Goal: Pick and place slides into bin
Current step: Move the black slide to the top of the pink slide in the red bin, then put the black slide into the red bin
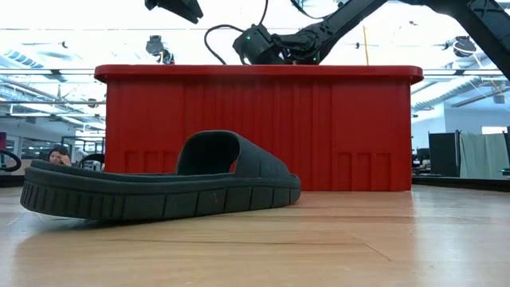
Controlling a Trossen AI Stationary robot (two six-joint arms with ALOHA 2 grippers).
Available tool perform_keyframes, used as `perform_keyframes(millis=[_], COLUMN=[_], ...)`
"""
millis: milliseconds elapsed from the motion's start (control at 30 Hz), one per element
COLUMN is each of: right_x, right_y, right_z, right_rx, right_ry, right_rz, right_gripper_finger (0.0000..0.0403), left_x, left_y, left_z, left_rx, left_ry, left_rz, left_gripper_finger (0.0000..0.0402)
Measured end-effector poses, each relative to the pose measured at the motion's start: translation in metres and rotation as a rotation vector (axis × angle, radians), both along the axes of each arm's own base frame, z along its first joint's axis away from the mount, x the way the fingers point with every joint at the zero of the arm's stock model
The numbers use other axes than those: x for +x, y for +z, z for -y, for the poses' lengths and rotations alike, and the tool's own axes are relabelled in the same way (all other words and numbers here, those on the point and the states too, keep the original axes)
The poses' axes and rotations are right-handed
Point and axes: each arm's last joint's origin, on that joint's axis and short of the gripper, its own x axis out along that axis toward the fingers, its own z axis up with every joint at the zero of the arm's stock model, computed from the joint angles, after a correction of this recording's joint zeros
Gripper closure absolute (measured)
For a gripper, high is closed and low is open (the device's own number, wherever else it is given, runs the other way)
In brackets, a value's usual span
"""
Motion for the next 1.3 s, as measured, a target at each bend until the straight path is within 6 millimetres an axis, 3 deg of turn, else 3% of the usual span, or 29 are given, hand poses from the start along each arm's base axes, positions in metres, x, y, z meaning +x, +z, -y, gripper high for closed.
perform_keyframes(millis=[367, 567, 700, 933, 1300], right_x=[-0.011, -0.028, -0.052, -0.101, -0.164], right_y=[0.045, 0.084, 0.12, 0.164, 0.203], right_z=[-0.005, -0.011, -0.018, -0.037, -0.064], right_rx=[-0.028, -0.061, -0.058, 0.005, 0.118], right_ry=[0.003, 0.017, 0.018, 0.085, 0.086], right_rz=[0.098, 0.141, 0.151, 0.113, 0.107], right_gripper_finger=[0.0206, 0.0206, 0.0206, 0.0206, 0.0206], left_x=[0.0, 0.0, 0.0, -0.001, -0.008], left_y=[0.0, 0.0, -0.001, -0.003, -0.012], left_z=[0.0, 0.0, 0.0, 0.008, 0.052], left_rx=[-0.003, -0.003, 0.004, -0.004, -0.137], left_ry=[-0.005, -0.007, -0.014, -0.042, -0.1], left_rz=[-0.001, -0.004, -0.014, -0.041, -0.091], left_gripper_finger=[0.0284, 0.0284, 0.0284, 0.0284, 0.0284])
